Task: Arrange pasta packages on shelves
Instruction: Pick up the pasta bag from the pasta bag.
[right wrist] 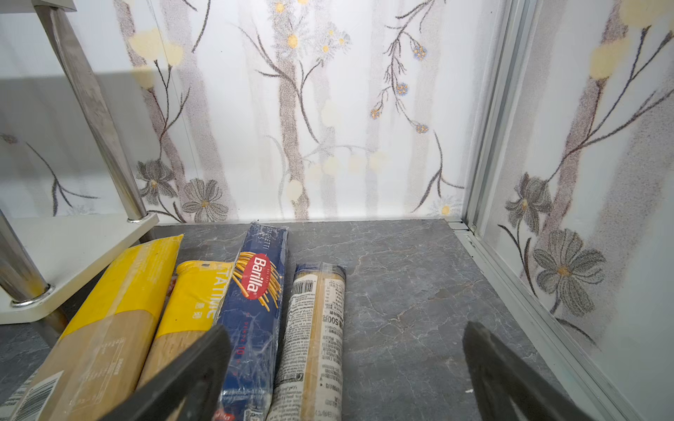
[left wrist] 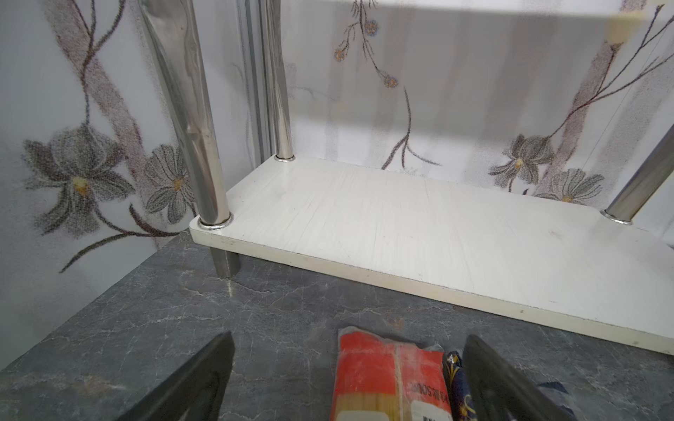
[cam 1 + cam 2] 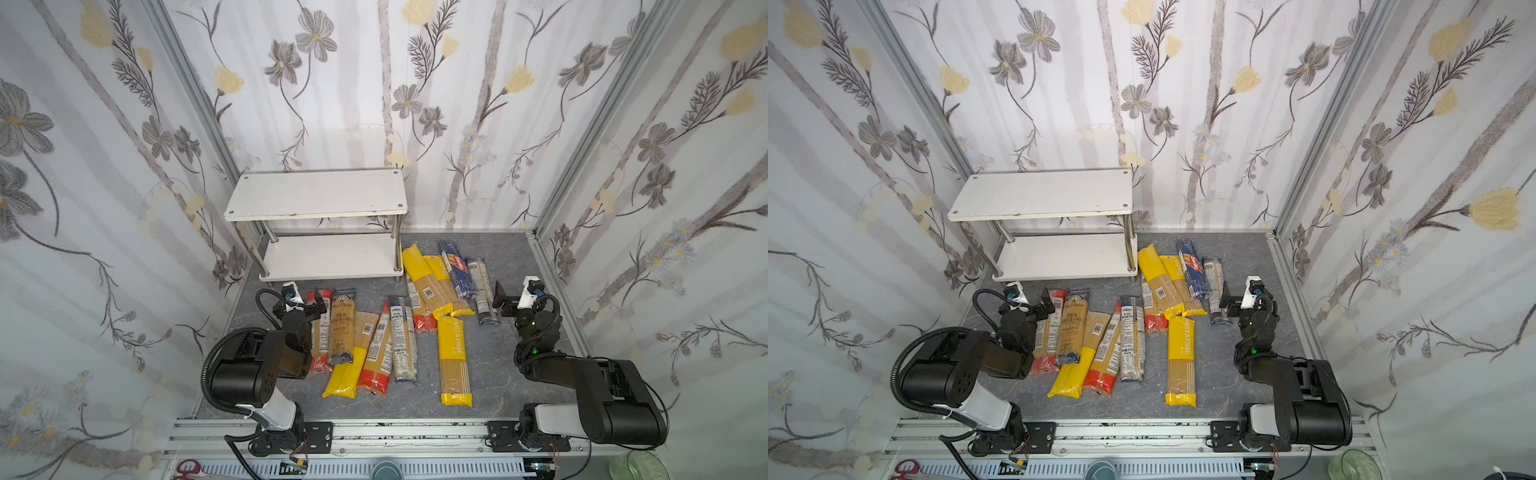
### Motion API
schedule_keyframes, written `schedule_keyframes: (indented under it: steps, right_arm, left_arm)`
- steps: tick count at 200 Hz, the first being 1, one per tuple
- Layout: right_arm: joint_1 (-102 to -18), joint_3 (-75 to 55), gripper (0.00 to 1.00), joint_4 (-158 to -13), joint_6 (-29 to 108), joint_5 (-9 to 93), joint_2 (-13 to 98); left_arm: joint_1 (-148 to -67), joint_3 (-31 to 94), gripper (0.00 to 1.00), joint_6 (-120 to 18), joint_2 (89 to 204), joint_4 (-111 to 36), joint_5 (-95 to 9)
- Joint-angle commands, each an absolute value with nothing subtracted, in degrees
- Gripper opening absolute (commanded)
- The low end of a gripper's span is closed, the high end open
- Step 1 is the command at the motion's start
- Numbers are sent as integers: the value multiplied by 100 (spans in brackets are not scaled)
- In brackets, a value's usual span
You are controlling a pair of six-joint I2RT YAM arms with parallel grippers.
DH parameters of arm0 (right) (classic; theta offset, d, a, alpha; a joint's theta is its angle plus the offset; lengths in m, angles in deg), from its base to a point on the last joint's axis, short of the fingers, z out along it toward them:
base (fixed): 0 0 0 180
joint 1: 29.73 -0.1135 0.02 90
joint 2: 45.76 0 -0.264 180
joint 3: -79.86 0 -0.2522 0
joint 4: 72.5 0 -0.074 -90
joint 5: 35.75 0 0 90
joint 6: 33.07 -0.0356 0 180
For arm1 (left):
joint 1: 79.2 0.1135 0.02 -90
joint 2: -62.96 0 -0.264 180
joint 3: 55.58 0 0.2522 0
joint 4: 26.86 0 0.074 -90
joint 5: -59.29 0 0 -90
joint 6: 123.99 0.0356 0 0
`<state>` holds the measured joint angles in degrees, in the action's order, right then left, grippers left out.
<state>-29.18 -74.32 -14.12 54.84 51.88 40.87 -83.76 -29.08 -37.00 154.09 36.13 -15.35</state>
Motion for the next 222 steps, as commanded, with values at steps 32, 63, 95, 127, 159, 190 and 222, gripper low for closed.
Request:
schedule_keyframes:
  steps: [32, 63, 95, 127, 159, 190, 222]
  right_arm:
    - [-2921, -7432, 100, -1210, 5500, 5233, 4076]
    - [-2921, -7433, 100, -1220, 5495, 5232, 4080]
    - [-2921, -7426, 100, -1215, 5499, 5235, 4081]
    - [-2921, -7414, 100, -1239, 5498, 5232, 4082]
    - [-2921, -7413, 100, -1235, 5494, 5234, 4081]
    - [-2921, -7418, 100, -1234, 5499, 5234, 4081]
    - [-2959, -7476, 100, -1188, 5572, 5226, 4023]
  left_arm:
    - [-8369, -2907, 100, -3692, 15417, 3856, -1486]
    - [-8370, -2898, 100, -3697, 15426, 3856, -1487]
    - [-8336, -2876, 100, -3609, 15424, 3835, -1811]
    - [-8323, -2872, 100, -3626, 15426, 3814, -1842]
    - [-8322, -2869, 100, -3624, 15426, 3813, -1848]
    - [-8322, -2871, 100, -3623, 15416, 3804, -1849]
    - [-8317, -2876, 100, -3622, 15419, 3802, -1841]
